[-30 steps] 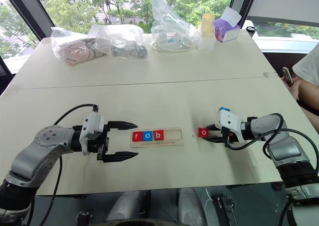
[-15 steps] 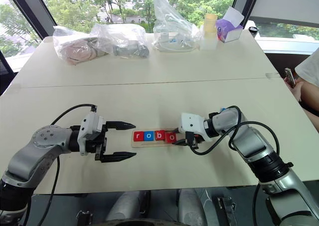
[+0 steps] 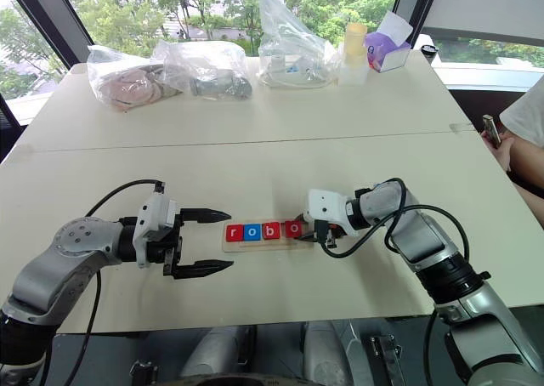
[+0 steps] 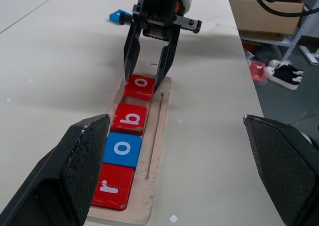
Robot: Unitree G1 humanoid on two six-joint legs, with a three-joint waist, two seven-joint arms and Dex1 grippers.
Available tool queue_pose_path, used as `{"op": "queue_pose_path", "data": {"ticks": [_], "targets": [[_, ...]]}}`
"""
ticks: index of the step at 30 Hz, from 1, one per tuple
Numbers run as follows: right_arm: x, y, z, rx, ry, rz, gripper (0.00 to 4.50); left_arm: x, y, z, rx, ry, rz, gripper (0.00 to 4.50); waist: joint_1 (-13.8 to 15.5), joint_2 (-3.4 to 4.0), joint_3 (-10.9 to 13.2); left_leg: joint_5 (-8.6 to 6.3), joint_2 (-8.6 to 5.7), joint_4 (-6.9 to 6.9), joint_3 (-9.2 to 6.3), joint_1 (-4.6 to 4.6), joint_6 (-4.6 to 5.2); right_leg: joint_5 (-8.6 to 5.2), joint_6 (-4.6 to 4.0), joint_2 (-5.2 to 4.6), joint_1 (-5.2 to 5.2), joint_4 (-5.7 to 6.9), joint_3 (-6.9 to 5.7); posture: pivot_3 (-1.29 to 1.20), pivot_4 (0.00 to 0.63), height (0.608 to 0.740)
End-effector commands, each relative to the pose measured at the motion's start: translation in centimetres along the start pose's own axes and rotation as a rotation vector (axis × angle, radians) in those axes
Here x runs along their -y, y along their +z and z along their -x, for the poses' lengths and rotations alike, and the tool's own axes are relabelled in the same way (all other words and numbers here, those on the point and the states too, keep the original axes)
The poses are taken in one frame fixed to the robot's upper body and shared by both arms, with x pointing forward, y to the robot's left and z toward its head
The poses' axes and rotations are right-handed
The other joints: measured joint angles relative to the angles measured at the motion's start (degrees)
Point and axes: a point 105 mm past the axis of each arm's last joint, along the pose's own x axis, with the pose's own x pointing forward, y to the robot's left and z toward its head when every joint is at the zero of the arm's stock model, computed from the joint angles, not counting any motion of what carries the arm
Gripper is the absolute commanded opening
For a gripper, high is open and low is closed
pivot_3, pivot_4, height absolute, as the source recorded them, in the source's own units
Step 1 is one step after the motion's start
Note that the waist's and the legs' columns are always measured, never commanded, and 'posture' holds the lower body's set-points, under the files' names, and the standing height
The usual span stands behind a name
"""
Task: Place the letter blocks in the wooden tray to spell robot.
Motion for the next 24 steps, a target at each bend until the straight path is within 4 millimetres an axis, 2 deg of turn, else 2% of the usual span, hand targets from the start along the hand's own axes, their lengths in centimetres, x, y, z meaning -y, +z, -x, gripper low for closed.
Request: {"op": "queue_pose_path", "data": {"ticks": [1,3,9,10,15,20,24], "targets": [[0.5,0.8,0.1,0.012,-0.01,0.036,1.1,0.2,1.0,0.1,0.026,0.0,-0.036,4.5,0.0,0.0,0.0,0.0,0.0,0.0,0.0,0.0,0.0,0.0,0.0,0.0,0.0,0.0,0.0,0.0,0.15,0.74],[0.4,0.8,0.0,0.012,-0.005,0.037,1.1,0.2,1.0,0.1,0.026,0.001,-0.036,4.5,0.0,0.0,0.0,0.0,0.0,0.0,0.0,0.0,0.0,0.0,0.0,0.0,0.0,0.0,0.0,0.0,0.15,0.74],[0.3,1.5,-0.1,0.031,0.008,0.035,4.25,0.1,1.0,0.1,0.026,0.007,-0.036,4.5,-0.02,0.0,0.0,0.0,0.0,0.0,0.0,0.0,0.0,0.0,0.0,0.0,0.0,0.0,0.0,0.0,0.15,0.74],[0.2,1.6,-0.1,0.035,0.01,0.031,4.45,0.1,1.0,0.1,0.026,0.008,-0.036,4.5,-0.02,0.0,0.0,0.0,0.0,0.0,0.0,0.0,0.0,0.0,0.0,0.0,0.0,0.0,0.0,0.0,0.15,0.74],[0.7,2.1,0.2,0.05,-0.019,0.034,4.45,0.1,1.0,0.1,0.028,0.011,-0.036,4.5,-0.01,0.0,0.0,0.0,0.0,0.0,0.0,0.0,0.0,0.0,0.0,0.0,0.0,0.0,0.0,0.0,0.15,0.74],[3.7,3.2,3.3,0.112,-0.195,-0.029,4.45,0.1,1.0,0.0,0.031,0.012,-0.036,4.5,-0.02,0.0,0.0,0.0,0.0,0.0,0.01,0.0,0.0,0.0,-0.01,0.0,-0.02,0.01,0.01,0.0,0.15,0.74],[4.0,2.4,5.5,0.086,-0.261,-0.056,4.45,0.1,1.0,-0.1,0.034,0.009,-0.035,4.5,0.18,0.0,0.0,0.0,0.0,-0.02,0.0,0.0,0.0,0.0,-0.01,-0.01,-0.01,0.0,0.01,0.0,0.15,0.74]]}}
